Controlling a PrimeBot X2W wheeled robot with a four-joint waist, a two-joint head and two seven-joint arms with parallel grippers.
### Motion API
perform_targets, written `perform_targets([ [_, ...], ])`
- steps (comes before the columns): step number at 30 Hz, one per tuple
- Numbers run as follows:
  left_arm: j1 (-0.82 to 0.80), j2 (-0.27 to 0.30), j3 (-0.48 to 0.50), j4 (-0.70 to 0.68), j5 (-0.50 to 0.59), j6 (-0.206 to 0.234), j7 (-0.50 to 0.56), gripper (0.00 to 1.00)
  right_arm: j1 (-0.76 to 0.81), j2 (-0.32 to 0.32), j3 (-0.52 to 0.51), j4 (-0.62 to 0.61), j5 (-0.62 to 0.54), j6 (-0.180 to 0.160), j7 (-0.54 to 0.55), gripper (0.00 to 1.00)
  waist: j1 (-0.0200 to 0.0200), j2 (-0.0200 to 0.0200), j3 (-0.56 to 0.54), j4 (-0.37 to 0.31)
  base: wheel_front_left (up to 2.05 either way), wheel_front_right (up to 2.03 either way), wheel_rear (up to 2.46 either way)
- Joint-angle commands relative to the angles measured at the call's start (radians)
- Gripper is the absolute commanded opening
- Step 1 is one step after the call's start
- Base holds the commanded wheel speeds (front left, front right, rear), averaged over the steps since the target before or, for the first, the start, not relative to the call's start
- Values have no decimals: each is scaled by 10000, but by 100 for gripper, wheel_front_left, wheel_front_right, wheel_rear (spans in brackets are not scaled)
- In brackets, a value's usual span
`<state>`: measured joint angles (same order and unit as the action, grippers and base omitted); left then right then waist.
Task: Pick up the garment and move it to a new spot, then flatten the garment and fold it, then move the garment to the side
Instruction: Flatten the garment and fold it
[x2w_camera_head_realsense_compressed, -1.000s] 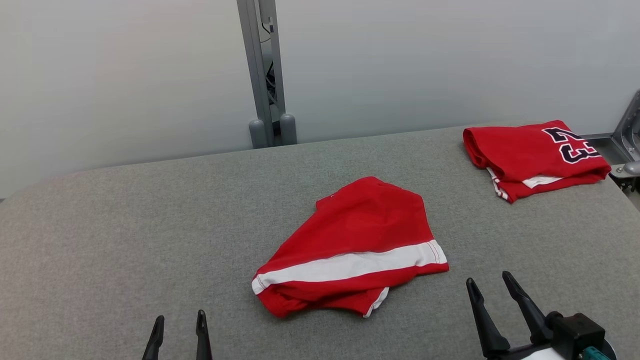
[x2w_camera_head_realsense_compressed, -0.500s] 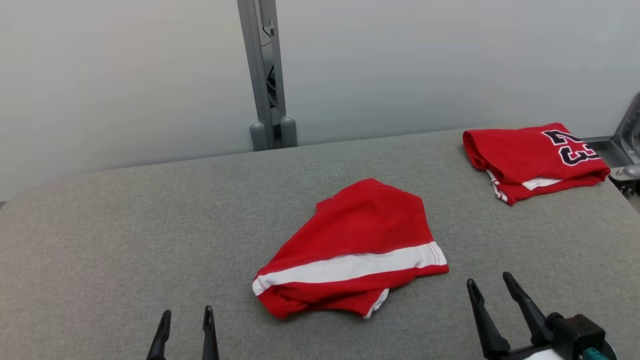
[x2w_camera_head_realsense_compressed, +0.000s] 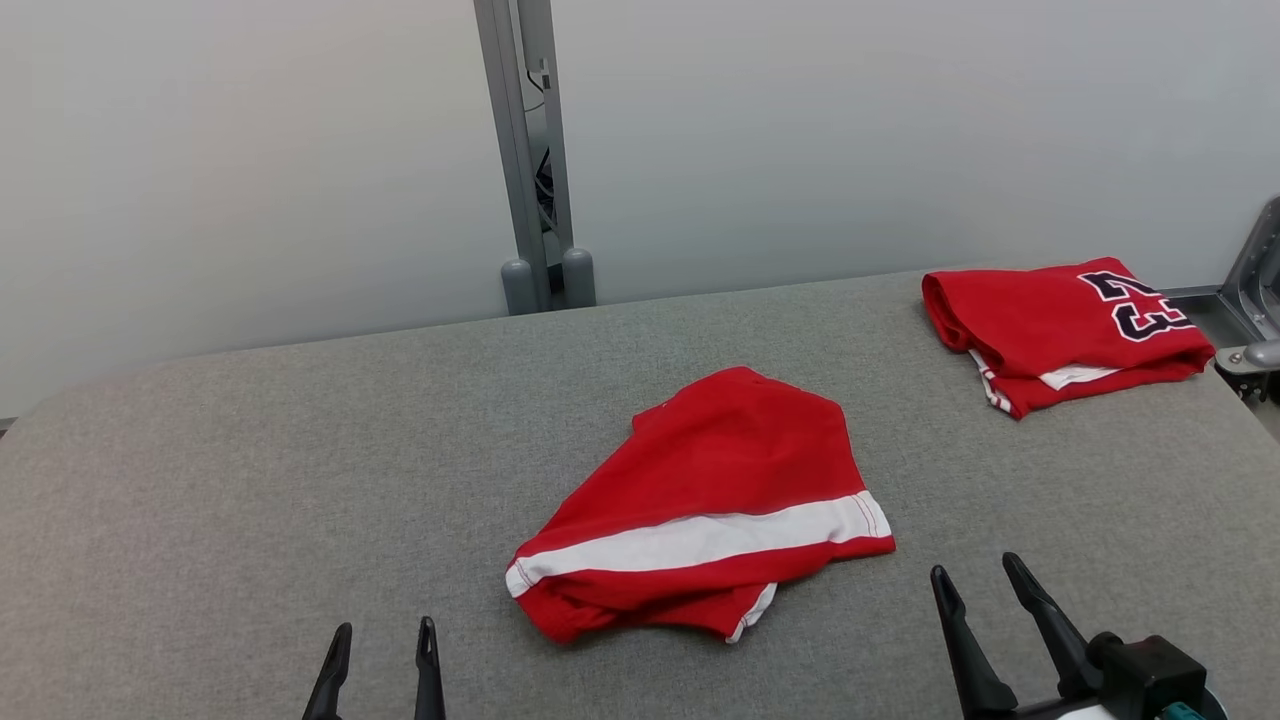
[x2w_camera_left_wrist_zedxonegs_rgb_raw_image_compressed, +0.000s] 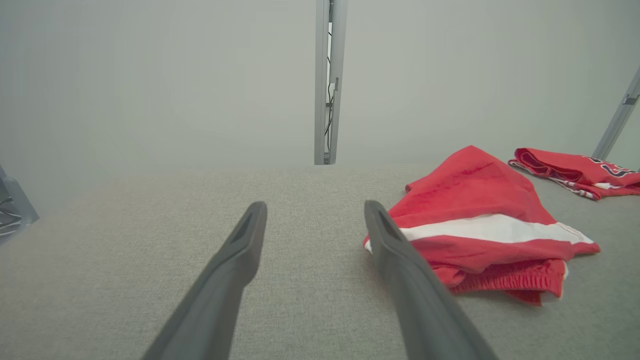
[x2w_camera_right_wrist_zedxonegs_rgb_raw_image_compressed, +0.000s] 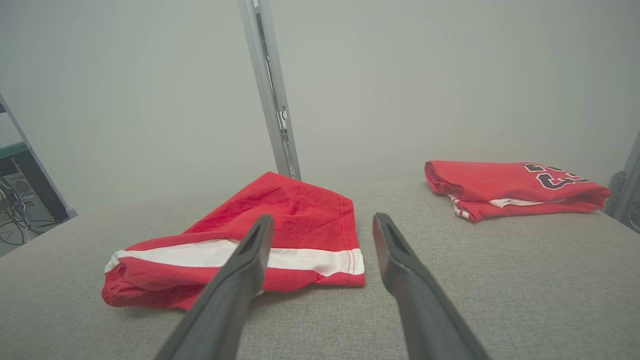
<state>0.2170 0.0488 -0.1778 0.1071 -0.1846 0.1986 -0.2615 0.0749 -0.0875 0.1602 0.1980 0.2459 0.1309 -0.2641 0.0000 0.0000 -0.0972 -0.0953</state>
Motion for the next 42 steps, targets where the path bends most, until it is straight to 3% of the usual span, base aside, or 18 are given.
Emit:
perform_targets([
  [1, -89, 42, 7, 62, 72, -8, -43, 100, 100, -5, -22, -5, -26, -3, 0, 100, 0, 0, -1, 0, 0, 0, 0],
  [9, -473, 43, -203, 707, -415, -513, -43, 100, 97, -4, -4, -16, 23, -3, 0, 100, 0, 0, 101, 42, 0, 0, 0],
  [10, -762, 41, -332, 1094, -959, -752, -42, 100, 53, -45, 34, -9, 38, -3, 0, 100, 0, 0, 180, 66, 0, 0, 0],
  [16, -1882, 44, -681, 2200, -2478, -1197, 272, 100, -117, -176, 182, 3, 81, -3, 0, 100, 0, 0, 437, 20, 0, 0, 0],
  [21, -2869, 43, -1154, 3039, -3845, -1309, 1026, 100, -241, -341, 305, 25, 142, -3, 0, 100, 0, 0, 692, -122, 0, 0, 0],
  [32, -3946, 46, -1886, 4118, -4794, -551, 1935, 100, -458, -544, 449, -3, 237, -3, 0, 100, 0, 0, 1087, -408, 0, 0, 0],
  [39, -4366, 46, -2050, 4466, -5056, -466, 2109, 100, -649, -590, 524, -41, 261, -3, 0, 100, 0, 0, 1365, -508, 0, 0, 0],
  [42, -4538, 44, -2045, 4591, -5121, -459, 2110, 89, -727, -604, 546, -46, 276, -3, 0, 100, 0, 0, 1512, -561, 0, 0, 0],
])
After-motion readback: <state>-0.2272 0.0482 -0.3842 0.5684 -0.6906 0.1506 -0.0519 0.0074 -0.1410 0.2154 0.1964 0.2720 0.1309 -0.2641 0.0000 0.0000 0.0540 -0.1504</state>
